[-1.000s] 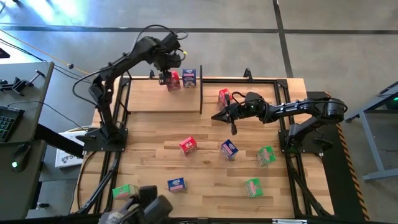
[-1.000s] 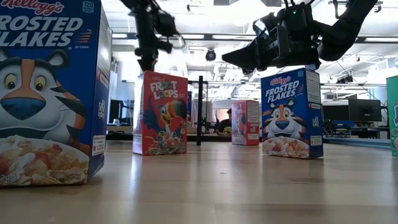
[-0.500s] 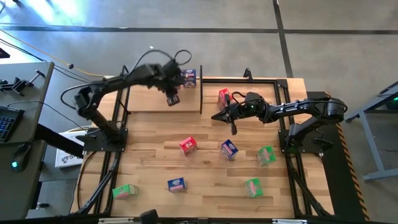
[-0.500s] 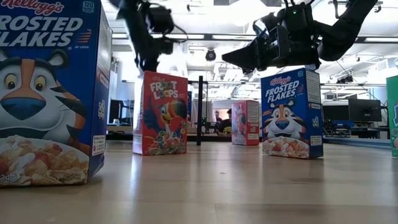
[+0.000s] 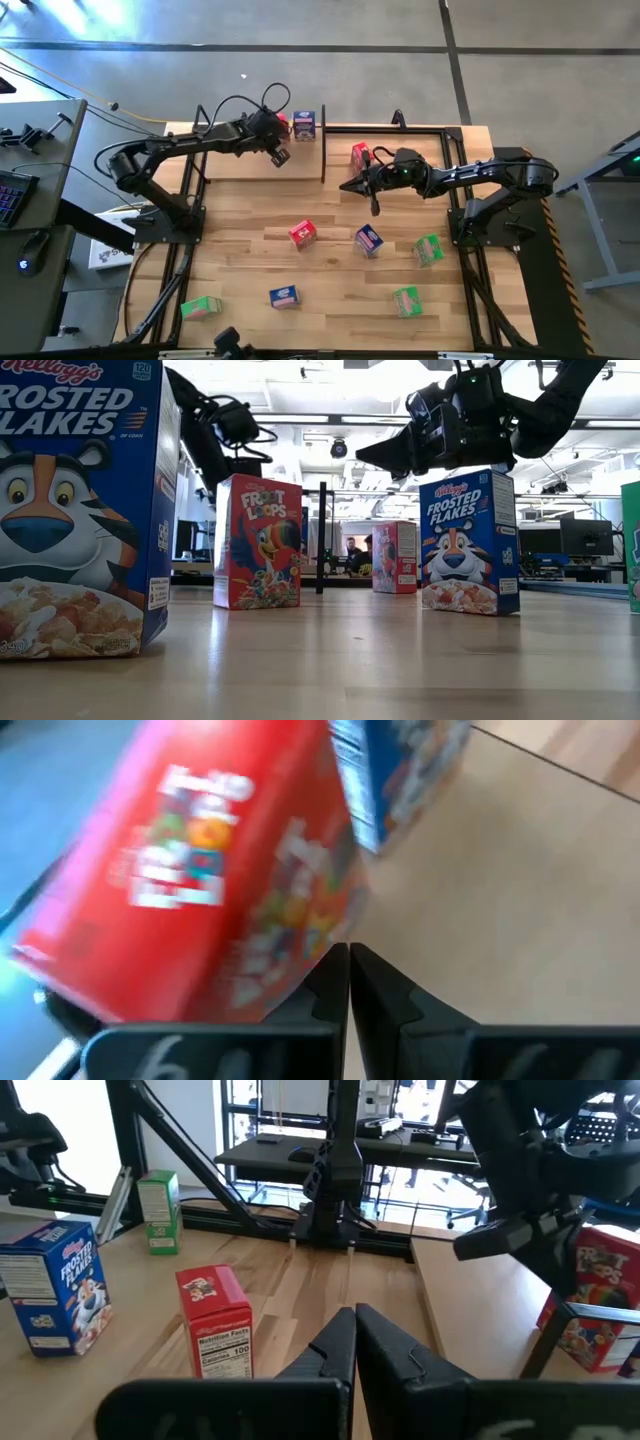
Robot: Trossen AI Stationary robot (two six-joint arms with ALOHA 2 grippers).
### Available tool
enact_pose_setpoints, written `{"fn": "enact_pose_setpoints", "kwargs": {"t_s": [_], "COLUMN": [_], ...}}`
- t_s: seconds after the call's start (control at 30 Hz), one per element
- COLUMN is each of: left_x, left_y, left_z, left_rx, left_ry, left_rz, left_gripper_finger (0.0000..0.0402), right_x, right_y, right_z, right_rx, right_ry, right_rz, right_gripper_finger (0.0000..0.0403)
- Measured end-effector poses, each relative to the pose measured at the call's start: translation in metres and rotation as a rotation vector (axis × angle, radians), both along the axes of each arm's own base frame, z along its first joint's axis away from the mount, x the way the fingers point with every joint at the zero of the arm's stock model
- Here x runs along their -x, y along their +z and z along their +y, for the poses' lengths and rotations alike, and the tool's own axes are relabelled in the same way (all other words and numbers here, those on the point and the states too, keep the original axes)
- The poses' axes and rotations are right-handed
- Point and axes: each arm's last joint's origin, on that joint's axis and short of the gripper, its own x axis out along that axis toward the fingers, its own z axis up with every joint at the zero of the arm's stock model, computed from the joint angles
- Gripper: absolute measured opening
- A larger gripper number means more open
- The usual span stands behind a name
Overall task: Stack cereal on shelf
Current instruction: Put the bottom left red cereal box on the shelf, then put the bottom left green cereal box on the shelf
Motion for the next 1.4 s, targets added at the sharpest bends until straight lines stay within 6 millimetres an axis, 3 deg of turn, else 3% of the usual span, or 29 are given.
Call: {"fn": "enact_pose_setpoints", "kwargs": {"t_s": [0.27, 1.07, 1.27, 1.4], "left_x": [0.008, 0.010, 0.011, 0.009], "left_y": [0.000, 0.002, 0.013, 0.016], "left_z": [0.009, 0.006, -0.001, -0.018], "left_rx": [-0.031, -0.020, -0.013, -0.020], "left_ry": [0.038, 0.025, -0.002, -0.069], "left_rz": [0.033, 0.053, -0.012, -0.129], "left_gripper_finger": [0.0005, 0.0005, 0.0005, 0.0005], "right_x": [0.000, 0.000, 0.000, 0.000], "right_y": [0.000, -0.001, -0.002, -0.002], "right_z": [0.000, 0.000, 0.000, 0.000], "right_rx": [0.003, 0.001, 0.000, -0.006], "right_ry": [0.001, 0.001, 0.001, 0.001], "right_rz": [0.000, 0.007, 0.015, 0.019], "right_gripper_finger": [0.0000, 0.0000, 0.0000, 0.0000]}}
